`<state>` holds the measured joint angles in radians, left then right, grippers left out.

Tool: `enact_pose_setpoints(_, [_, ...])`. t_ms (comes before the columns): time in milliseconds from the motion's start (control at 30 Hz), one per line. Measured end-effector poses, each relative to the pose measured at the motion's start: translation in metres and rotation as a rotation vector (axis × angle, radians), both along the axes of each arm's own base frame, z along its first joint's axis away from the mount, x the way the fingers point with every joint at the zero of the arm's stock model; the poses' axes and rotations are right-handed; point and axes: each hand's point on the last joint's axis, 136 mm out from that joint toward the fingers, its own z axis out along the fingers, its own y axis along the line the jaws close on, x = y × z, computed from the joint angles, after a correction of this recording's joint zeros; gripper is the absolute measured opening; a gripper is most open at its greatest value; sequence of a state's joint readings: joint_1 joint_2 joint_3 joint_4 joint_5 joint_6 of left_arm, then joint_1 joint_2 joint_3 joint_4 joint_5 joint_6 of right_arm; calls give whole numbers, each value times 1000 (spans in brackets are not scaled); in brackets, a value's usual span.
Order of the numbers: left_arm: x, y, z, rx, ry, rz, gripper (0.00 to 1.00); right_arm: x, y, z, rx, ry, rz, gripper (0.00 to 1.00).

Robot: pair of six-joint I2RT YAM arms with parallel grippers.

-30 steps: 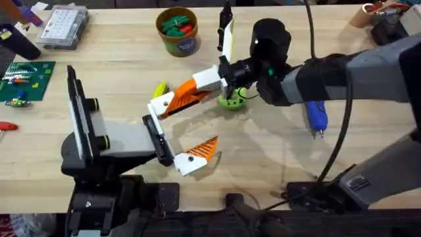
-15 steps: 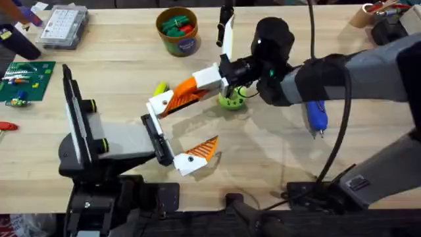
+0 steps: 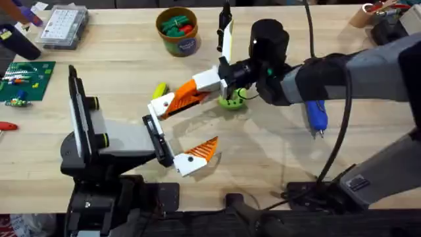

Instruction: Pick up the gripper from the table and insert it into the empty holder that is missing its gripper. Then pick up a screw, insert it into the mounting hole, and use the screwdriver to tighten it. Finally, clean up the table by picking up the vegetable and placing it into the bucket.

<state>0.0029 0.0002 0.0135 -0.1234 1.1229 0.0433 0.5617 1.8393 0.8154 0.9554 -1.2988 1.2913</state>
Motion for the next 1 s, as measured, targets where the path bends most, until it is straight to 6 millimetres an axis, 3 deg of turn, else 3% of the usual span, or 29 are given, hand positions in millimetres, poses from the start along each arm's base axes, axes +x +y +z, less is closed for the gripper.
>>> enact_pose_setpoints(1000, [-3, -1, 0, -1, -1, -21, 987, -3, -5, -1, 32, -18, -50, 18])
